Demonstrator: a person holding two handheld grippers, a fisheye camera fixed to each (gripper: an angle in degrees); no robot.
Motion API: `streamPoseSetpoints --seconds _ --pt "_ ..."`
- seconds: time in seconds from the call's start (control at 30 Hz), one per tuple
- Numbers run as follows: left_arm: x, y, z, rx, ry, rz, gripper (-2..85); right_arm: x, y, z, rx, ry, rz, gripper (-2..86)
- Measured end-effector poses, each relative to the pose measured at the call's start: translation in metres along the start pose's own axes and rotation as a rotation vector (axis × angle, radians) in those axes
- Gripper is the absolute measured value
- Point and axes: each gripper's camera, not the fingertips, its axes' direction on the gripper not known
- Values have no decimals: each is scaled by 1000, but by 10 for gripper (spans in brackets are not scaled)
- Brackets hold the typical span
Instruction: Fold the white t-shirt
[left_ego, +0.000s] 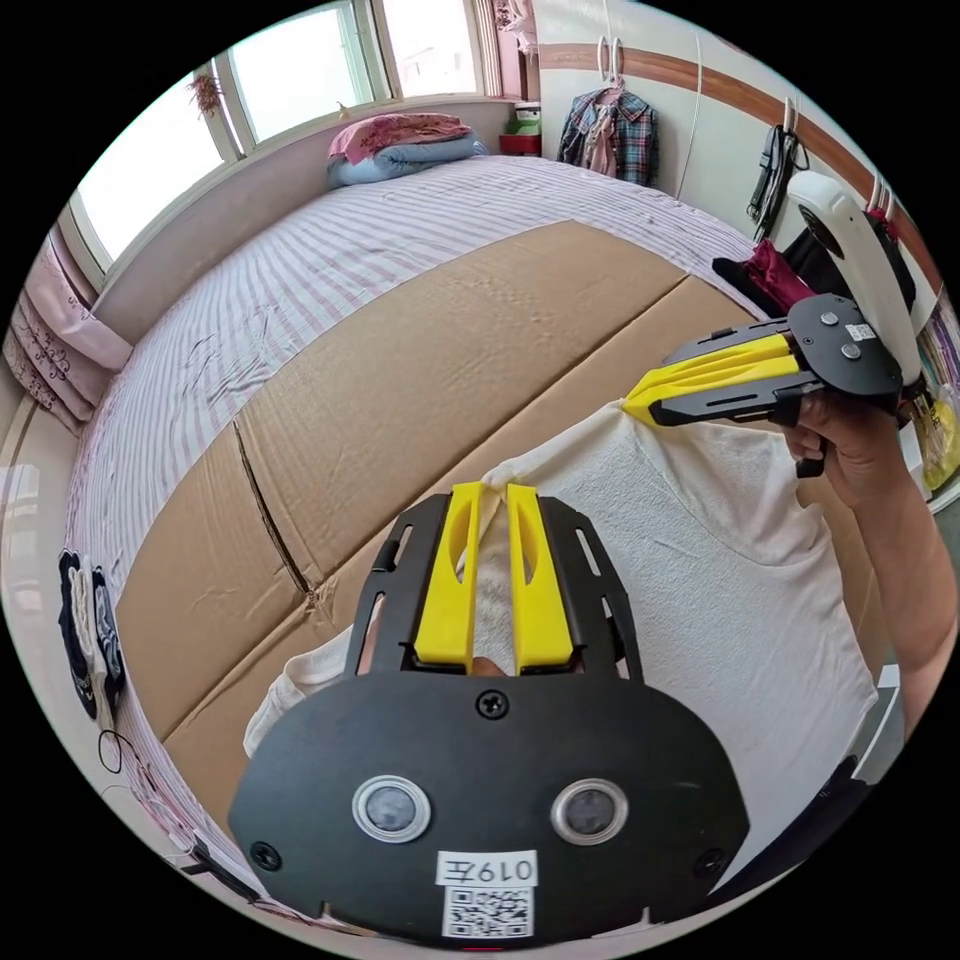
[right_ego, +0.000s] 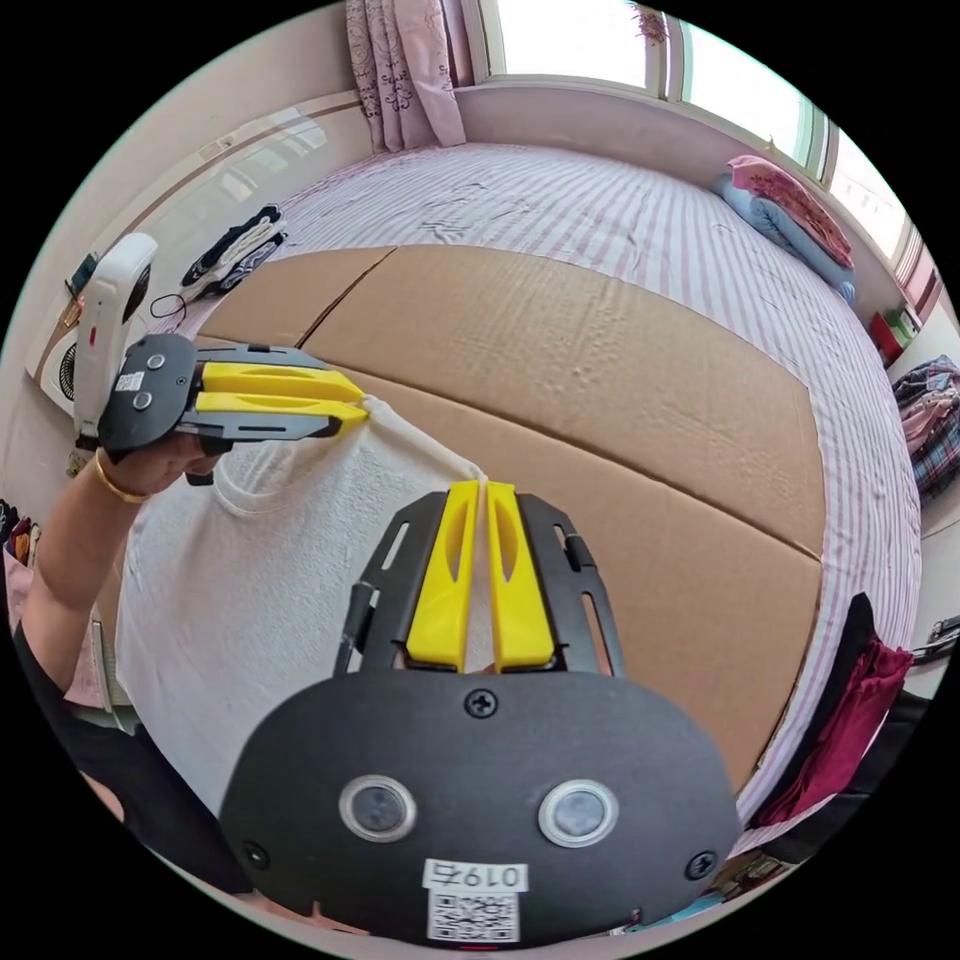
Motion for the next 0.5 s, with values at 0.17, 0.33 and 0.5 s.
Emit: streamPoseSetpoints --seconds 0.17,0.33,0.5 --pt "5 21 -12 -9 6 -26 41 5 16 1 -1 -9 33 5" --pt "9 53 -36 29 33 -52 56 15 37 -2 17 -67 50 74" --pt "-2 92 -80 169 41 -152 45 29 78 -29 81 -82 87 88"
